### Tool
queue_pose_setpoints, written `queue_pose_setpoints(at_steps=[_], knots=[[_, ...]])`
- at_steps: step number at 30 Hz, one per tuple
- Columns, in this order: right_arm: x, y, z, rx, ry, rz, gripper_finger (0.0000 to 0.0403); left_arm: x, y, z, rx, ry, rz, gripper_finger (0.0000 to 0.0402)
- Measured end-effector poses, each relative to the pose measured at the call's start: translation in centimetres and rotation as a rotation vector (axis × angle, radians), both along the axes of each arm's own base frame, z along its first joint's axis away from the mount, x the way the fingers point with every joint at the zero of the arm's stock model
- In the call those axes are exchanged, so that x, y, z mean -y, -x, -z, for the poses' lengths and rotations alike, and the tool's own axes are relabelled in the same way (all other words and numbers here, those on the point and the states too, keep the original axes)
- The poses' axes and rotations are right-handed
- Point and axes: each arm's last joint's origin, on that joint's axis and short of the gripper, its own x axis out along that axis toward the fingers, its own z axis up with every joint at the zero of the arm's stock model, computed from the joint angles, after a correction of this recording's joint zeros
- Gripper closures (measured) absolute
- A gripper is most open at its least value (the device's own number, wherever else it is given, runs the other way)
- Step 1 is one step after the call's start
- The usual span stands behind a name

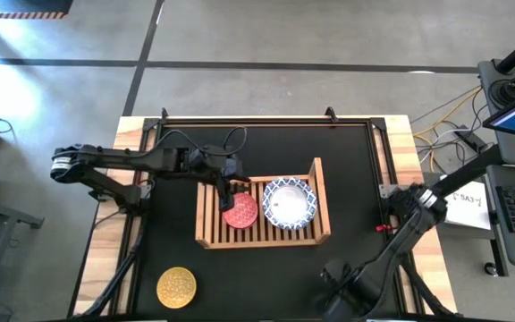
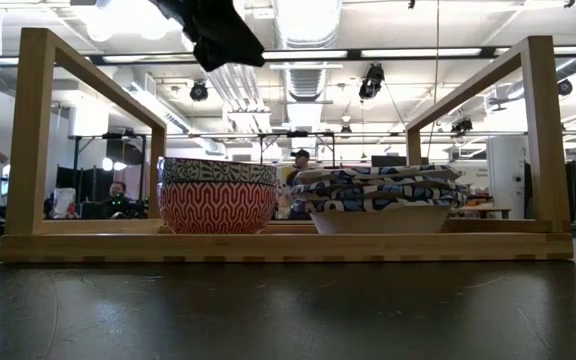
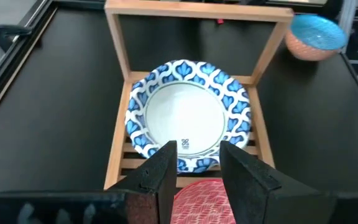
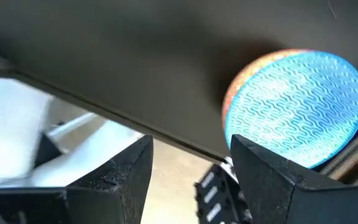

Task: Place and stack bowls onto a shelf
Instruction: Stack the blue patterned bowl on top of the red patterned bowl on the shelf

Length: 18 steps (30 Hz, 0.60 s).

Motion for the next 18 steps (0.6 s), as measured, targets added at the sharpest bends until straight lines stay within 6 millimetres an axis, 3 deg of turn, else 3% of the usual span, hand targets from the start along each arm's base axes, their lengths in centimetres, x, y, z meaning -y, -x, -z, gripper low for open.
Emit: queue_pose_setpoints(at_steps=[10, 18], knots=[[-1.2, -0.7, 3.8, -0.142, 0.014, -0.086, 0.0197, 1.9, 0.8, -1.0, 0.028, 0.001, 0.068, 0.0298], [-0.8, -0.2, 6.7, -0.235, 0.066, -0.123, 0.0198, 3.2, 1.5, -1.4, 0.031, 0.013, 0.105, 0.0298]])
